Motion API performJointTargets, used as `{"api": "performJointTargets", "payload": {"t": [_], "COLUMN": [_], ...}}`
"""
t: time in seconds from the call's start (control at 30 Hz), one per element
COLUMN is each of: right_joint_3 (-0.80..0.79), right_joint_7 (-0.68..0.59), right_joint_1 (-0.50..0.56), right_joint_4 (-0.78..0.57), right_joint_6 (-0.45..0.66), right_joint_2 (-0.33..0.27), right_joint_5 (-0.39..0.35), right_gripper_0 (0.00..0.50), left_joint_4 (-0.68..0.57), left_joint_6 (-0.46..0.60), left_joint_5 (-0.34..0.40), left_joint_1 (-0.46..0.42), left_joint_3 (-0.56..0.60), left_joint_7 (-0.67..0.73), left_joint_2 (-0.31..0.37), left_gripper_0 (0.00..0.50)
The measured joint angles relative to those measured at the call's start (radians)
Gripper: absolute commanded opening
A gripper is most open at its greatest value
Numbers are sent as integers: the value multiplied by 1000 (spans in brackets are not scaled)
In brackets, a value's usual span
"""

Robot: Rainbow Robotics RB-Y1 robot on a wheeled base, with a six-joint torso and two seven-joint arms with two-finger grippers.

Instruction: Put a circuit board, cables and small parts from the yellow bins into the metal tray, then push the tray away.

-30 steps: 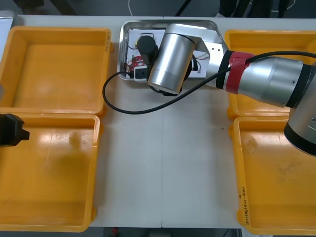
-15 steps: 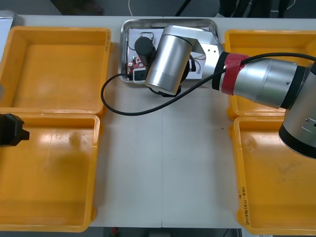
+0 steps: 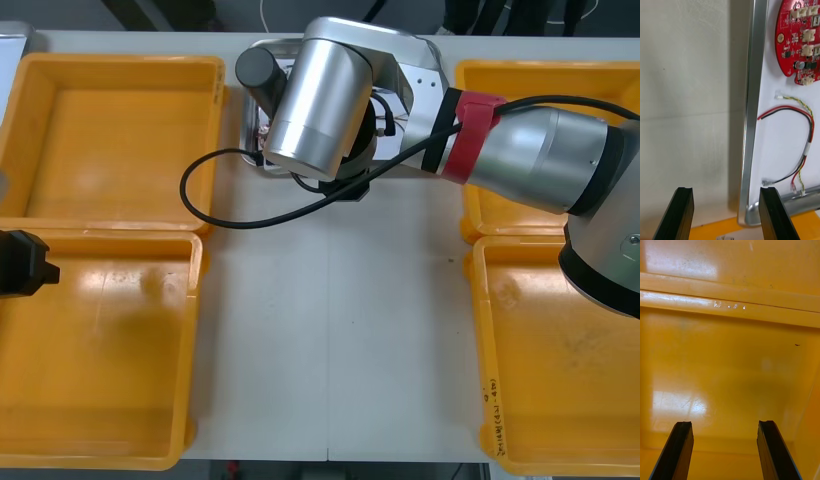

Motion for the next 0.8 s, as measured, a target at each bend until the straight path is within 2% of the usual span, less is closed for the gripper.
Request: {"api": "performJointTargets", "payload": {"t": [0.23,0.37,0.5,0.67,0.8], "right_joint_3": [-236,-351,-446,-553,-612], "right_joint_7": [0,-4,-51,-195,-211], "right_joint_1": [60,108,161,234,314], "right_joint_4": [-110,-199,-298,-436,-569], "right_joint_6": [225,359,371,374,375], "right_joint_2": [1,1,1,-3,-51], "right_joint_5": [1,32,55,57,36], "right_gripper_0": [500,500,500,495,498], "left_joint_4": [0,0,0,0,0], "left_joint_6": [0,0,0,0,0], "left_joint_5": [0,0,0,0,0], "left_joint_1": [0,0,0,0,0], "left_joint_3": [0,0,0,0,0], "left_joint_7": [0,0,0,0,0], "left_joint_2": [0,0,0,0,0], "left_gripper_0": [500,500,500,500,500]}}
